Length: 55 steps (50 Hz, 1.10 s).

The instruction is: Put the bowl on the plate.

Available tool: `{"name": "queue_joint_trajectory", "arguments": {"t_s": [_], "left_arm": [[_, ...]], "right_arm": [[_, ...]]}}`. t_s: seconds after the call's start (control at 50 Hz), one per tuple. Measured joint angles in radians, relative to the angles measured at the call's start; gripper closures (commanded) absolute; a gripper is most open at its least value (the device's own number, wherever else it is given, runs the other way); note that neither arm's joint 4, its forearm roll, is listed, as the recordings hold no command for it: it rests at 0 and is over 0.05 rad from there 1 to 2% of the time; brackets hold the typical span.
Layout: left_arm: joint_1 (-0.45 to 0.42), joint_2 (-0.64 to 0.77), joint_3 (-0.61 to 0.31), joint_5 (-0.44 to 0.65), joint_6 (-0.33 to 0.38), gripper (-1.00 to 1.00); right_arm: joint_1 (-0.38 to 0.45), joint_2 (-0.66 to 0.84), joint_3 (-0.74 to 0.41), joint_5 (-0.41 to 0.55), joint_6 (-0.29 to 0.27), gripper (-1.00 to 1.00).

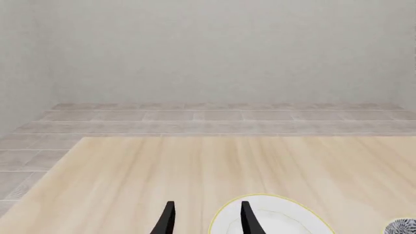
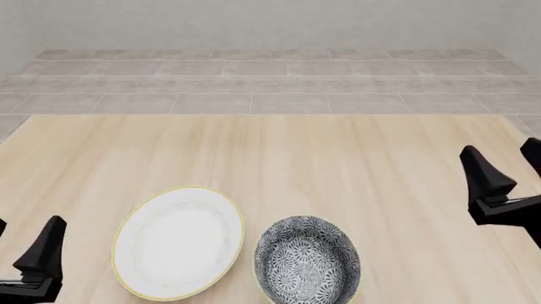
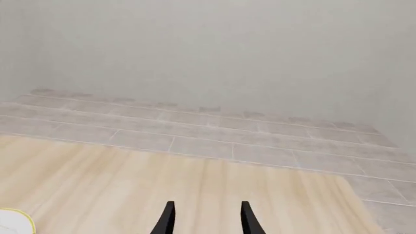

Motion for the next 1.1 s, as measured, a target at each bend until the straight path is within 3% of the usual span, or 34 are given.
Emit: {"name": "queue_joint_trajectory", "arguments": {"t_s": [0.78,1.1], "left_arm": [[-0.003,0.003,-0.001,-0.002,0.005,-1.0],[-0.004,0.012,-0.004,-0.007,0.007,-1.0]], "right_arm": [[0.142,0.227,-0.162,0.143,-0.011,-1.0],[0.194,0.292,-0.241,0.232,0.009,-1.0]]}}
